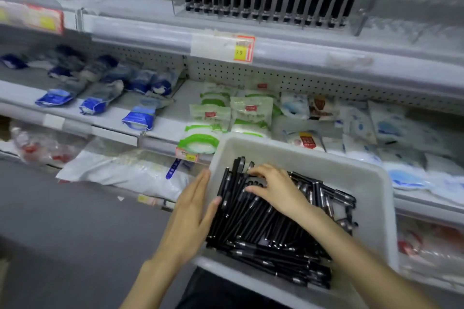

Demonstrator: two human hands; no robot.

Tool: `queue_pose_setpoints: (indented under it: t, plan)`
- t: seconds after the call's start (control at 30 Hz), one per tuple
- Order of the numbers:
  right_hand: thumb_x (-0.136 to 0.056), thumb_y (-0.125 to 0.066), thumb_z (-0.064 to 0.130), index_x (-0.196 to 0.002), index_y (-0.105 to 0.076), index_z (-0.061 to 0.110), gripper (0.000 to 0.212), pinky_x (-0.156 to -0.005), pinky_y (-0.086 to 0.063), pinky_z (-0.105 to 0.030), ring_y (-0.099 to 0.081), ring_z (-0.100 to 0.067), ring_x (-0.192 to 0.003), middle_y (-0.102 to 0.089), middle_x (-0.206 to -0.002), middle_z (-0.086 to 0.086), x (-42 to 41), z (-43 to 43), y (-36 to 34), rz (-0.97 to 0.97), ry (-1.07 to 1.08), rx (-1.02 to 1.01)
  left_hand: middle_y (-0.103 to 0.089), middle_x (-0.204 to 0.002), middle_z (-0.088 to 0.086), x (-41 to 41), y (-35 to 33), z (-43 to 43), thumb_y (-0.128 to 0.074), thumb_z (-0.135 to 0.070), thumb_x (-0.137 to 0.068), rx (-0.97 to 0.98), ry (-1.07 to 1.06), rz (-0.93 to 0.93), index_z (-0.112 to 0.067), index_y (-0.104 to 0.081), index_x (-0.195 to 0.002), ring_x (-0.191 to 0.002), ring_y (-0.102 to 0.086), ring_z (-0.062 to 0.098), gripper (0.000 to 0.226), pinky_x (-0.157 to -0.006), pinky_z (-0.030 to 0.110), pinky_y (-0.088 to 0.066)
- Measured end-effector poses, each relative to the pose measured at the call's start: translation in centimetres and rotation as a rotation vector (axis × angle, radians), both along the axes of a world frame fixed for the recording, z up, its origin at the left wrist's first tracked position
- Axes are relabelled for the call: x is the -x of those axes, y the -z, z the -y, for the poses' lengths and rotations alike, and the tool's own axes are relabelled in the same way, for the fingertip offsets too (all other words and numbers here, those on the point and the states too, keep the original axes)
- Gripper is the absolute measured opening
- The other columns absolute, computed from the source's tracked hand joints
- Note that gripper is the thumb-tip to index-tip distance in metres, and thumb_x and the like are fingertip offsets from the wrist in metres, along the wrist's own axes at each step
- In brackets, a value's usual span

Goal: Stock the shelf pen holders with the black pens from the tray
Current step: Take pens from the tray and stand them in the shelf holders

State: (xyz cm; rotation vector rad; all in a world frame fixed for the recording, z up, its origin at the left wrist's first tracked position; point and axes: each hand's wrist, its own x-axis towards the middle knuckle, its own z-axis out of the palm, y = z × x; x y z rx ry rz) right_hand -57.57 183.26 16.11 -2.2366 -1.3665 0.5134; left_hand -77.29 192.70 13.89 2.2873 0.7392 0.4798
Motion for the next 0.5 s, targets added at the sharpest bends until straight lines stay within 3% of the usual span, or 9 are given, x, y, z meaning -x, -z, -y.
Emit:
queue_pose_setpoints:
  t: [0.2, 0.5]
  plan:
    - [-0.086, -0.062, 0.044, -0.125, -0.057, 0.023, 0.044, -0.1, -0.029, -0.031, -0.044, -0.018, -0.121, -0.057, -0.125, 0.006, 0.7, -0.2, 1.5, 0.239, 0.004, 0.058, -0.002, -0.154, -0.028, 0.0, 0.5, 0.6, -0.022, -0.065, -0.09, 0.086, 0.005, -0.002, -0.032, -0.006, -0.152, -0.14, 0.001, -0.013, 0.072, -0.109, 0.004, 0.0]
    - [-0.089, -0.058, 0.045, -0.131, -0.054, 0.023, 0.048, -0.103, -0.029, -0.03, -0.042, -0.016, -0.122, -0.058, -0.126, 0.005, 1.2, 2.8, 2.7, 0.288, 0.022, 0.078, -0.006, -0.156, -0.023, 0.0, 0.6, 0.4, -0.023, -0.061, -0.091, 0.129, 0.006, 0.021, -0.027, -0.01, -0.153, -0.141, -0.002, -0.012, 0.072, -0.111, 0.007, -0.002]
